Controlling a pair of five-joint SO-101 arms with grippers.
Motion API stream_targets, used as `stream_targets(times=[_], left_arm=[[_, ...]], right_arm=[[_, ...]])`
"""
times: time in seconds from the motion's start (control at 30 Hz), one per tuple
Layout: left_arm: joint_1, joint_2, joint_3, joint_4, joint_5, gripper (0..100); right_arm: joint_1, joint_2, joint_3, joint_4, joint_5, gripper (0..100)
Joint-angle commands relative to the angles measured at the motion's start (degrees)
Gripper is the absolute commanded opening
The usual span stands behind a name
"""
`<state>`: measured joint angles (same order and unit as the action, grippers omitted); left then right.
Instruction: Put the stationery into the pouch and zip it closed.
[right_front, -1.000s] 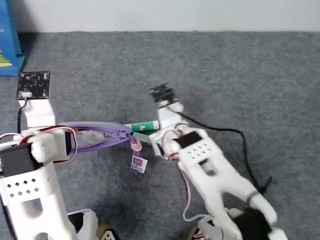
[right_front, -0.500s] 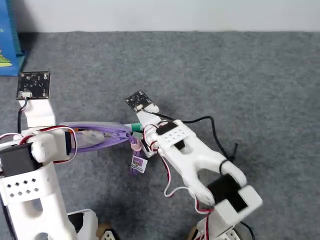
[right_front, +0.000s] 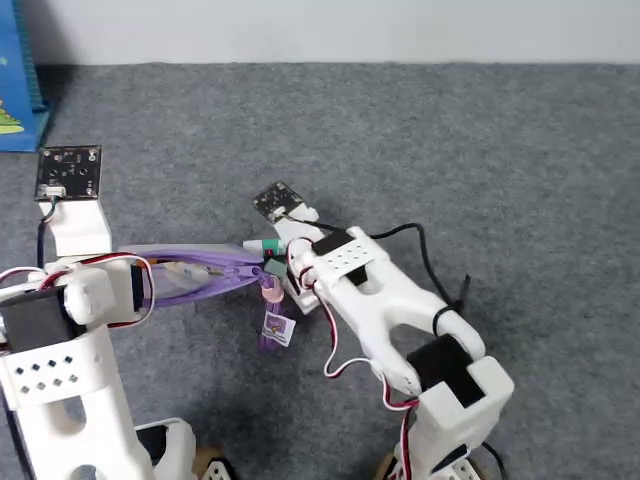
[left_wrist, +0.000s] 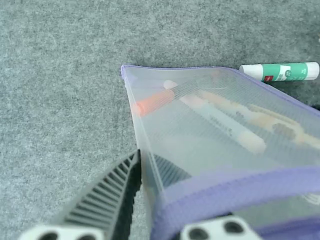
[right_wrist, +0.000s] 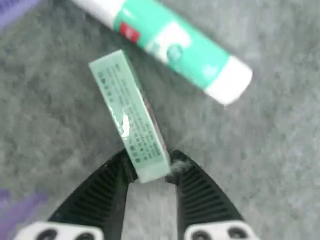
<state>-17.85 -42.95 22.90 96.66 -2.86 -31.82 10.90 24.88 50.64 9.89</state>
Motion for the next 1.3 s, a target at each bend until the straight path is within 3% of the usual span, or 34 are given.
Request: stream_targets(times=[0.0, 0.13, 0.33, 0.5, 0.6, 1.0, 1.27], left_arm=[[-0.3, 0.0, -0.2, -1.6, 0.0, 1], [-0.3, 0.0, -0.2, -1.6, 0.0, 1], [-0.3, 0.0, -0.2, -1.6, 0.0, 1], [-0.2, 0.0, -0.2, -1.6, 0.0, 1], [-0.3, 0.0, -0.2, -1.6, 0.0, 1], [-0.3, 0.0, -0.2, -1.6, 0.0, 1], [-0.3, 0.0, -0.2, -1.6, 0.0, 1]], right_arm=[[2.7, -4.2, -0.1, 6.8, 1.1, 0.8], [7.3, -7.4, -0.1, 13.6, 1.3, 0.8], [14.0, -12.6, -0.1, 20.4, 7.6, 1.2], [14.5, -15.4, -0.1, 24.9, 7.1, 20.6], [13.9, -15.6, -0.2, 23.8, 7.5, 27.5], [5.2, -12.6, -0.2, 16.7, 7.5, 24.0], [5.1, 0.1, -0.4, 5.8, 7.5, 21.0]])
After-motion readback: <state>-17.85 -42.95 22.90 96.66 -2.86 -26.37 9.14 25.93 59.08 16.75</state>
